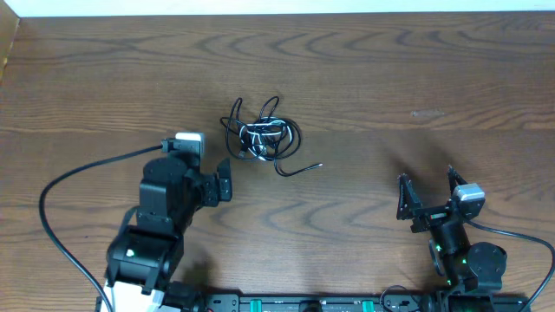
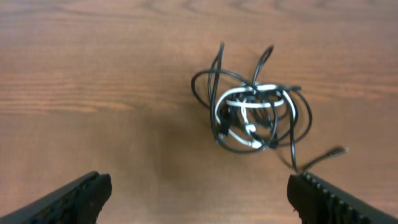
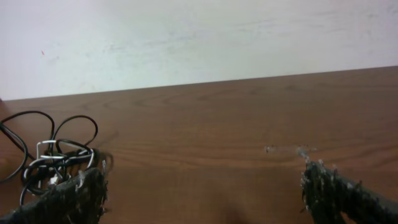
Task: Untangle cables
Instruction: 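Move the left gripper forward over the black-and-white cable tangle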
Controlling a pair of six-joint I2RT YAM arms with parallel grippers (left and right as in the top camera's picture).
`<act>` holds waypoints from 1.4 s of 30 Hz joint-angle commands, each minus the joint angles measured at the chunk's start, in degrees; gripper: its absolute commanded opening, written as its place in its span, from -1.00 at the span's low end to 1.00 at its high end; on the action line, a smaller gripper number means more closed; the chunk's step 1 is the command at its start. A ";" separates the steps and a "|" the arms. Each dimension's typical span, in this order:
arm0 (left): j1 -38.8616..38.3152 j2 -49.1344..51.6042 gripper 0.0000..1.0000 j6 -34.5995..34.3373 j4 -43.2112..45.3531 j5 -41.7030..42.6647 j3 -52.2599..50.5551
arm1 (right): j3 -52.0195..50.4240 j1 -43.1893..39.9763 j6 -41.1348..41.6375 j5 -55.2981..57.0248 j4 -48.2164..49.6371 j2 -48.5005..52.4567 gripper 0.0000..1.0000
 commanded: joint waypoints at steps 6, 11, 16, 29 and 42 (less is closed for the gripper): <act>0.15 6.99 0.91 -0.50 -10.91 6.29 14.73 | -0.07 0.22 -0.83 0.63 -0.26 -0.33 0.99; 0.15 11.96 0.91 -0.52 -16.46 6.32 20.39 | -0.07 0.22 -0.83 0.66 -0.26 -0.33 0.99; 0.13 16.24 0.91 -1.88 -20.98 6.51 23.98 | -0.07 0.22 -0.83 0.63 -0.26 -0.33 0.99; 0.13 20.87 0.91 -1.81 -23.17 9.27 25.11 | -0.07 0.22 -0.83 0.63 -0.26 -0.33 0.99; 0.13 20.87 0.91 -1.81 -23.19 9.22 25.11 | -0.07 0.22 -0.83 0.66 -0.26 -0.33 0.98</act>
